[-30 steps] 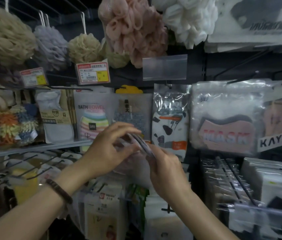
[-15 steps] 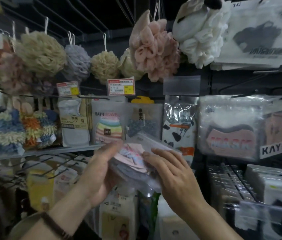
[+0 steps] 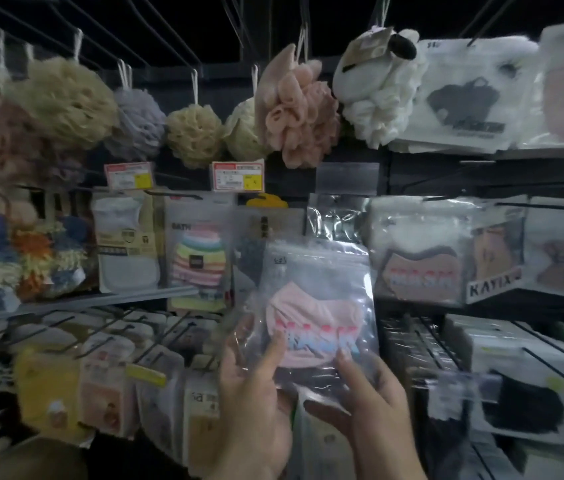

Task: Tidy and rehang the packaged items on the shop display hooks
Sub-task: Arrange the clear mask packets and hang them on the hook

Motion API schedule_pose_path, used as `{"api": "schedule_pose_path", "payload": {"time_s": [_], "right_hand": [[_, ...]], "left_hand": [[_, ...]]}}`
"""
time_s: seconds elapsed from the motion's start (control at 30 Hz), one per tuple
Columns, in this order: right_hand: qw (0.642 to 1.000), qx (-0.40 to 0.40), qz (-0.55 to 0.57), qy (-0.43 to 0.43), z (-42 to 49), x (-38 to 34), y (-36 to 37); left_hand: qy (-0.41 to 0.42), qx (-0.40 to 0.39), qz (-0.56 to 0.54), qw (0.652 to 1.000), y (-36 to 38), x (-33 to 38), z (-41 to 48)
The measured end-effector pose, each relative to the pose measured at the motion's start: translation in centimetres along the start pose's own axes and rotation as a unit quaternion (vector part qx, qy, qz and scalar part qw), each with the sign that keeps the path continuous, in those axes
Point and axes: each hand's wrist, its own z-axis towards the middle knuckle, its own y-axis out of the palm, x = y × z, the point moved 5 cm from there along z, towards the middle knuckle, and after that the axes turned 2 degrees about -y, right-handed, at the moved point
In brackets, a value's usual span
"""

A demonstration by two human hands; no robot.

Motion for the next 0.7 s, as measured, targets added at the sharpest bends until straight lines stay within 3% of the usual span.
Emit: {"api": "schedule_pose_path", "payload": {"time_s": [0.1,0.23,0.3,0.43,0.53,0.7], "right_hand": [[0.998,0.024,-0.043,-0.036,-1.3,-1.7,-1.4],[0.986,-0.035,-0.156,-0.051,-1.1,-4.7,-3.5],[0.982,-0.025,-0.171,-0.079,-0.2,-5.8,-4.1],[0.99,0.071,-0.033,-0.117,1.3,-5.8,-4.5],[0.995,0.038,-0.004,-0.093,2.2,-4.7,-3.2],[0.997,0.001,0.007,-0.077,4.0,-6.9,-4.9]], "left_hand": [[-0.017,-0.036,0.063,0.997,-0.6,-0.5,0.5],[-0.086,-0.118,0.17,0.975,-0.7,-0.8,1.5],[-0.093,-0.139,0.176,0.97,0.4,-1.3,1.0],[-0.064,-0.145,0.032,0.987,3.2,-2.8,-0.4],[-0.036,-0.117,-0.049,0.991,5.7,-4.3,-1.3],[-0.016,-0.116,0.036,0.992,7.7,-3.8,-1.4]]}}
